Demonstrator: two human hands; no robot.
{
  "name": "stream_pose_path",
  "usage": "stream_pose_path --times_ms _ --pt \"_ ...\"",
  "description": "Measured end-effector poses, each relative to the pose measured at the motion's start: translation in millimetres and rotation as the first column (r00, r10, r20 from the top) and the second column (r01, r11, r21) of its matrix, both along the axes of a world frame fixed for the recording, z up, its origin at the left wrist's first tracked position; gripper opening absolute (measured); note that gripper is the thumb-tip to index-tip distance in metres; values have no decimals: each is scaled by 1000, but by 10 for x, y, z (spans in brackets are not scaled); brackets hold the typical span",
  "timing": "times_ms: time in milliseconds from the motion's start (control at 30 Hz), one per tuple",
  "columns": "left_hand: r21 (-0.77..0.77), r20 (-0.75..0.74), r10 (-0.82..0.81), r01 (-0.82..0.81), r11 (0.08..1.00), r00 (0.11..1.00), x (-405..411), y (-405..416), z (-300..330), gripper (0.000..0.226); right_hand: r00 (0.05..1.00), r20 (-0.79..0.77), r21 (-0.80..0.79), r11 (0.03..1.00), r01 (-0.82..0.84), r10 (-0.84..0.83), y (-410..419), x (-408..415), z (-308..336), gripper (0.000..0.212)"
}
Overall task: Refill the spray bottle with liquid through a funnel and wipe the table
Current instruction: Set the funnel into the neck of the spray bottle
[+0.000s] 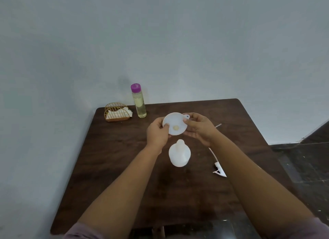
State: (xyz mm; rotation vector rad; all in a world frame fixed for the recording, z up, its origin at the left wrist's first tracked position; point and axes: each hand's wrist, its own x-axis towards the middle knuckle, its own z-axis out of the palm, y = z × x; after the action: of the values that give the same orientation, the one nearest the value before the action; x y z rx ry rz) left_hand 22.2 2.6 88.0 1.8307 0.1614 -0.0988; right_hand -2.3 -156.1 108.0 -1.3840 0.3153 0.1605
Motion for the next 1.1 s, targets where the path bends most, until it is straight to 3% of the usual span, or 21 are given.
stream_pose_path --times_ms 133,267,533,967,1100 --pt "-111 -41 -47 42 993 998 -180 -67 70 31 994 49 -143 984 105 -99 -33 -155 5 25" --pt "-235 -158 -97 58 970 983 -271 -127 71 22 988 -7 -139 978 152 -155 -88 -176 -57 23" --pt "-133 -234 -94 64 989 968 -271 -167 -23 35 979 -60 -165 969 185 -197 -22 -128 -210 21" --pt "-161 -242 -118 80 984 963 -198 -250 -121 23 965 -141 -211 959 191 -223 9 -47 -253 19" --pt "-181 -253 -111 65 981 961 -215 -254 -143 21 968 -152 -172 970 172 -199 23 -43 -252 28"
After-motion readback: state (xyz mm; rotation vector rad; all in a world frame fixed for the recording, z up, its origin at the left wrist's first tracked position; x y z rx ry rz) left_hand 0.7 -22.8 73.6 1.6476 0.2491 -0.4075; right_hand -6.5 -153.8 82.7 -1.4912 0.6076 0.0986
